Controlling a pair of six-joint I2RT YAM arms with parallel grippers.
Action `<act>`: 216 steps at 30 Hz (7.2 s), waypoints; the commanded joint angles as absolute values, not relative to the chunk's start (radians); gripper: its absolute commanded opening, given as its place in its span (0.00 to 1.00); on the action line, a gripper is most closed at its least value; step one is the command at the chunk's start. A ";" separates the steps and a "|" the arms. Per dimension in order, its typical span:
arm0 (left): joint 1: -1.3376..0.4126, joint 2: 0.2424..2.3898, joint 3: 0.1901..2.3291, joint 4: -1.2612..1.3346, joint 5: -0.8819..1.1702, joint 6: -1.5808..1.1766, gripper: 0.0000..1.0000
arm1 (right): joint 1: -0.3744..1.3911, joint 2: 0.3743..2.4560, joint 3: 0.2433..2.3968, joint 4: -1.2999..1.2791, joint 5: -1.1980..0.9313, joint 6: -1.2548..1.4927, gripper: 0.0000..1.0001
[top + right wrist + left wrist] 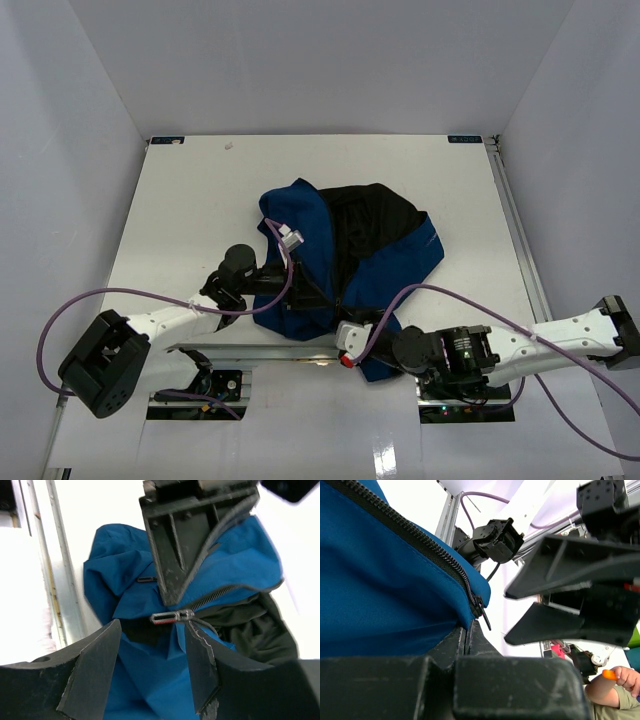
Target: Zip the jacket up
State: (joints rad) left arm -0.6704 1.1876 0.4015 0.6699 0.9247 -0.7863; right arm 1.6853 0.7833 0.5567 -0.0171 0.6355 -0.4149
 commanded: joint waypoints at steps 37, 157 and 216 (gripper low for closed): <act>-0.669 1.180 0.390 0.741 0.966 -0.823 0.00 | 1.784 0.970 0.544 0.334 1.029 -0.678 0.27; -0.710 1.007 0.226 0.399 0.521 -0.672 0.00 | 0.290 1.913 1.615 0.639 -0.078 -0.426 0.08; -0.730 0.560 0.191 0.021 -0.056 -0.778 0.76 | 0.294 1.833 1.271 0.681 -0.457 0.127 0.12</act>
